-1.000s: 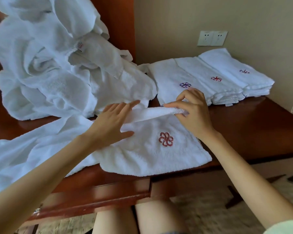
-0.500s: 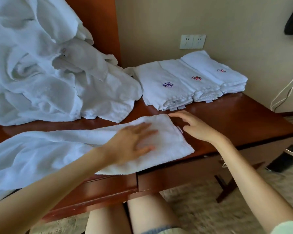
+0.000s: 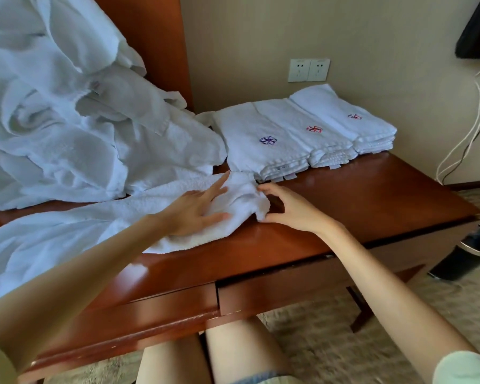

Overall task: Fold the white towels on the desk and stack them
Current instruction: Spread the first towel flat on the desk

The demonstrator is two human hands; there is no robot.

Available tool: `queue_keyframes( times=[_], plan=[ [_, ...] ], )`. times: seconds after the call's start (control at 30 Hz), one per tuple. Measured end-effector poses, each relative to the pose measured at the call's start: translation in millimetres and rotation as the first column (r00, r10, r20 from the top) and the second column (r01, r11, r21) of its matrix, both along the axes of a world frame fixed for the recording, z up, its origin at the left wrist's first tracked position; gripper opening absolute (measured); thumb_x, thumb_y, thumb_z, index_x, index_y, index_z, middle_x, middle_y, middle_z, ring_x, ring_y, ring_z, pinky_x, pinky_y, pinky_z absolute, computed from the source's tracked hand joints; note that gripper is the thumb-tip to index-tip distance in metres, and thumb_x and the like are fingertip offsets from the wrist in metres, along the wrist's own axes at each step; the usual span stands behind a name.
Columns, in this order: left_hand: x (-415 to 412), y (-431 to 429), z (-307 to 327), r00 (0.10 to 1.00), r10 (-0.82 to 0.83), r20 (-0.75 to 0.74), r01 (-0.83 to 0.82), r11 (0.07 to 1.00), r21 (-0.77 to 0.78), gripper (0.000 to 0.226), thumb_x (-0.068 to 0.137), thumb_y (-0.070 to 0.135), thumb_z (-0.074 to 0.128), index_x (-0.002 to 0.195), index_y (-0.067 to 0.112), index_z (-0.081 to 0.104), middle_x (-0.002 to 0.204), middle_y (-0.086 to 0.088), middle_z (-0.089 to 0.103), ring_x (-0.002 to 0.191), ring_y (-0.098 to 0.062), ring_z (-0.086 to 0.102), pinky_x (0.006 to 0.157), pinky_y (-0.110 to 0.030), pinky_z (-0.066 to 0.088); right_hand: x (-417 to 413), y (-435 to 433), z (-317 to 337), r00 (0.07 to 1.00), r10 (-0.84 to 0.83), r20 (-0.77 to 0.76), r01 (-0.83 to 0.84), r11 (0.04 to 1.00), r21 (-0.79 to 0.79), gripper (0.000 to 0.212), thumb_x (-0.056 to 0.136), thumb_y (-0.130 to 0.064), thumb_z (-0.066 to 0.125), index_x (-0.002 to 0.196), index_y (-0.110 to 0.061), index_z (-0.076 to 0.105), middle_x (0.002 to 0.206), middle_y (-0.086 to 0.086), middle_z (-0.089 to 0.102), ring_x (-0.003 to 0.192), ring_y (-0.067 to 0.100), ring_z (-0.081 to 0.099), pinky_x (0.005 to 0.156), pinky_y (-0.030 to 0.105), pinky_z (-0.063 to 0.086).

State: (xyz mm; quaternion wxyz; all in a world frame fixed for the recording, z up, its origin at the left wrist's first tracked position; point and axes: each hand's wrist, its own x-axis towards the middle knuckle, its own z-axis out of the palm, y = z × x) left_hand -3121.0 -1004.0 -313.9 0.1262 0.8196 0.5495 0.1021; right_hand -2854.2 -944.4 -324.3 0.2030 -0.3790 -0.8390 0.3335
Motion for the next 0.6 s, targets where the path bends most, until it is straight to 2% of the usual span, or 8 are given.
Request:
queue_keyframes(
  times=[0.13, 0.23, 0.27, 0.37, 0.43, 0.5, 0.57, 0.6],
  plan=[
    [-1.9, 1.0, 4.6, 0.964, 0.178, 0.199, -0.137, 0.970, -0.201, 0.053, 0.101, 0.050, 0.024, 0.150, 0.031, 0.027, 0.156, 0.007, 0.029, 0.143, -0.013, 0.026, 0.118, -0.030, 0.014, -26.0, 0.0, 5.4, 0.977, -0.115, -0.177, 0.124, 0.991, 0.043, 0.038, 0.095, -0.019, 0.059, 0.130, -0.031, 0.050, 0.125, -0.009, 0.061, 0.117, 0.006, 0.055, 0.087, 0.019, 0.045],
    [-5.7, 0.3, 9.9, 0.959, 0.219, 0.181, -0.183, 0.963, -0.198, 0.054, 0.100, 0.054, 0.021, 0.147, 0.032, 0.036, 0.147, 0.013, 0.038, 0.130, 0.002, 0.030, 0.106, -0.019, 0.019, -35.1, -0.5, 23.2, 0.932, -0.207, -0.297, 0.196, 0.978, -0.068, 0.036, 0.097, -0.020, 0.056, 0.130, -0.028, 0.047, 0.113, 0.009, 0.064, 0.102, 0.018, 0.061, 0.077, 0.023, 0.048],
    [-7.7, 1.3, 10.9, 0.957, 0.228, 0.178, -0.197, 0.965, -0.174, 0.053, 0.100, 0.055, 0.022, 0.146, 0.033, 0.037, 0.145, 0.012, 0.041, 0.127, 0.002, 0.032, 0.103, -0.018, 0.020, -35.6, -1.1, 32.2, 0.907, -0.266, -0.326, 0.247, 0.964, -0.100, 0.035, 0.096, -0.021, 0.058, 0.128, -0.025, 0.048, 0.111, 0.014, 0.063, 0.096, 0.020, 0.061, 0.076, 0.025, 0.047],
    [-11.8, 9.6, 9.1, 0.953, 0.248, 0.173, -0.218, 0.961, -0.172, 0.054, 0.102, 0.050, 0.025, 0.150, 0.026, 0.030, 0.155, 0.006, 0.029, 0.143, -0.012, 0.025, 0.116, -0.025, 0.015, -17.8, 1.8, 63.7, 0.842, -0.371, -0.392, 0.326, 0.928, -0.179, 0.024, 0.090, -0.024, 0.066, 0.113, -0.027, 0.057, 0.106, 0.000, 0.060, 0.083, 0.004, 0.053, 0.069, 0.015, 0.038],
    [-9.5, 14.4, 8.3, 0.955, 0.228, 0.191, -0.198, 0.967, -0.163, 0.057, 0.101, 0.052, 0.021, 0.151, 0.025, 0.028, 0.156, 0.006, 0.028, 0.144, -0.013, 0.025, 0.115, -0.023, 0.015, 2.8, 2.9, 84.4, 0.910, -0.302, -0.285, 0.245, 0.945, -0.217, 0.017, 0.089, -0.028, 0.067, 0.105, -0.033, 0.063, 0.114, -0.012, 0.059, 0.098, 0.001, 0.054, 0.076, 0.012, 0.038],
    [-5.0, 16.9, 11.0, 0.944, 0.232, 0.235, -0.182, 0.959, -0.218, 0.059, 0.099, 0.057, 0.021, 0.150, 0.029, 0.031, 0.154, 0.004, 0.034, 0.137, -0.017, 0.038, 0.109, -0.025, 0.031, 17.1, 2.9, 93.2, 0.968, -0.249, 0.028, 0.250, 0.953, -0.172, 0.020, 0.090, -0.029, 0.067, 0.109, -0.033, 0.065, 0.122, -0.011, 0.060, 0.105, 0.002, 0.054, 0.076, 0.010, 0.040],
    [-2.5, 11.8, 15.9, 0.953, 0.221, 0.205, -0.175, 0.960, -0.220, 0.055, 0.097, 0.059, 0.028, 0.145, 0.034, 0.038, 0.149, 0.005, 0.042, 0.120, -0.014, 0.053, 0.094, -0.023, 0.043, 17.0, 3.1, 91.0, 0.874, -0.260, 0.411, 0.305, 0.951, -0.044, 0.038, 0.090, -0.031, 0.066, 0.126, -0.022, 0.059, 0.129, -0.001, 0.060, 0.110, 0.013, 0.058, 0.086, 0.021, 0.047],
    [-4.6, 6.3, 19.6, 0.969, 0.196, 0.150, -0.168, 0.969, -0.178, 0.052, 0.097, 0.057, 0.032, 0.144, 0.035, 0.040, 0.147, 0.005, 0.044, 0.119, -0.013, 0.053, 0.098, -0.026, 0.042, 9.6, 1.0, 88.8, 0.809, -0.266, 0.524, 0.300, 0.954, 0.020, 0.043, 0.091, -0.034, 0.065, 0.131, -0.019, 0.055, 0.129, 0.002, 0.061, 0.112, 0.018, 0.059, 0.091, 0.028, 0.048]
  ],
)
